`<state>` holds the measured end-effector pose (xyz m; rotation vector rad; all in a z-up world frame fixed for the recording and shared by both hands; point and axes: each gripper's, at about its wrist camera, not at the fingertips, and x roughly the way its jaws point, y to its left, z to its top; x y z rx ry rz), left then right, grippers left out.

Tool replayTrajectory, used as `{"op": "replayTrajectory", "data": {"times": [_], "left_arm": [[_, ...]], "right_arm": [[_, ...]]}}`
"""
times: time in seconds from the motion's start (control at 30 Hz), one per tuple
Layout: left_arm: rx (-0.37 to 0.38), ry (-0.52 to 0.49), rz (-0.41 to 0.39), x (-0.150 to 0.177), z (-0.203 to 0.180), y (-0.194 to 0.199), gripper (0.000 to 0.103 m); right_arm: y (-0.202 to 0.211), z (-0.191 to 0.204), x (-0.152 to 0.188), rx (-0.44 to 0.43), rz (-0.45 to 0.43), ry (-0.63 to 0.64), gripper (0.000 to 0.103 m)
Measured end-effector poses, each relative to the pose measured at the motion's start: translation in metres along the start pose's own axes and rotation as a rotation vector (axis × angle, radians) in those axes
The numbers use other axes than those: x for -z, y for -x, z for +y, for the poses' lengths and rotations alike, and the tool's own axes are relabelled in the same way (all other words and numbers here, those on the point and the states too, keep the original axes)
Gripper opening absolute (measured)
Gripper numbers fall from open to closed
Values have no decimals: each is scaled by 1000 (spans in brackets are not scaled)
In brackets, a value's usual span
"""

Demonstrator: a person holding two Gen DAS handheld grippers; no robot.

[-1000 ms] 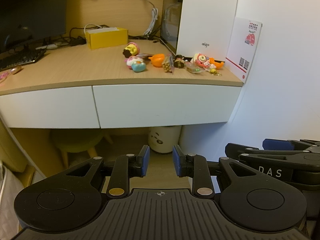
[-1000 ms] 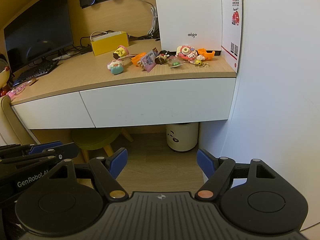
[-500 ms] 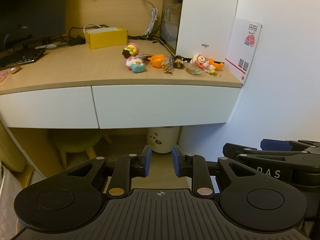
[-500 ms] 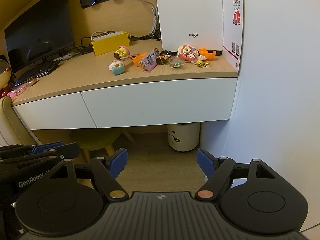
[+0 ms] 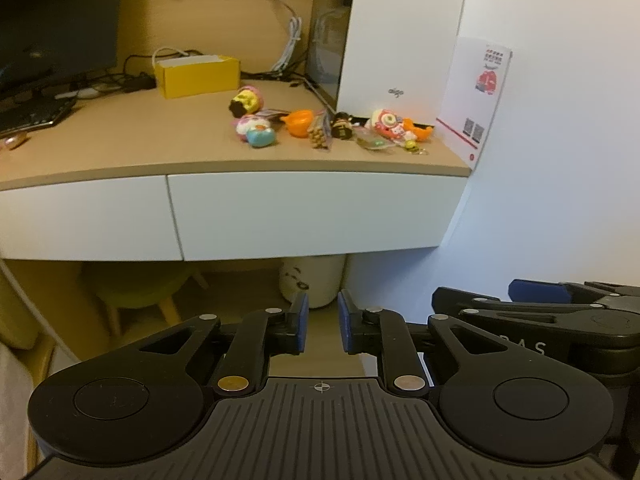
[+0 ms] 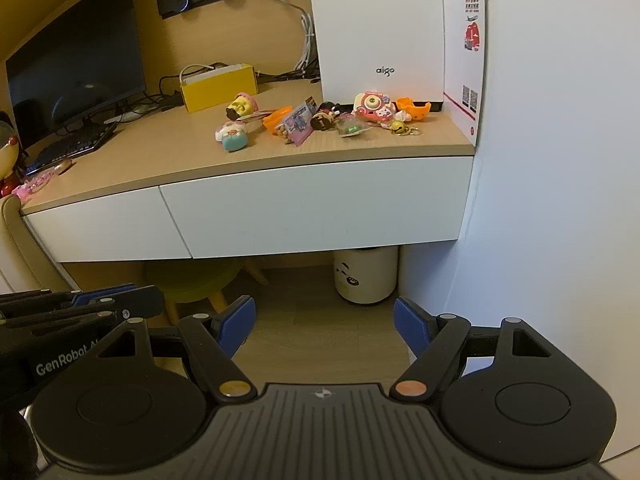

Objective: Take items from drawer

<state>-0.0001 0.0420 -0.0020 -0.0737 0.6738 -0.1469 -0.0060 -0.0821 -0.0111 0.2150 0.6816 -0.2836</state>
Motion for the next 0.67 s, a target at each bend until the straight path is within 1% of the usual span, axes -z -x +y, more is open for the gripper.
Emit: {"op": "replayTrajectory", "data": {"times": [0.1, 0.27, 0.4, 0.47, 0.53, 0.6, 0.67], "left_arm": [[29, 4, -16, -2, -4, -1, 17], [8, -11, 21, -3, -11, -12, 16], [60, -11, 54, -9, -10, -24, 16], [66, -19, 71, -12, -11, -32, 16], [75, -24, 69, -17, -10, -38, 16], [58, -4, 55, -23, -6, -43, 16], [13, 42, 56, -32, 0, -52, 15]], "right_arm": [[-1, -2, -1, 10, -1, -9, 77], [-3, -8, -3, 23, 0, -23, 77], [-7, -16, -5, 36, 8, -43, 77], [-11, -20, -7, 33, 19, -53, 77], [-17, -24, -10, 25, 34, -60, 77], [-23, -28, -17, 19, 40, -61, 77], [-30, -33, -27, 20, 44, -52, 77]]}}
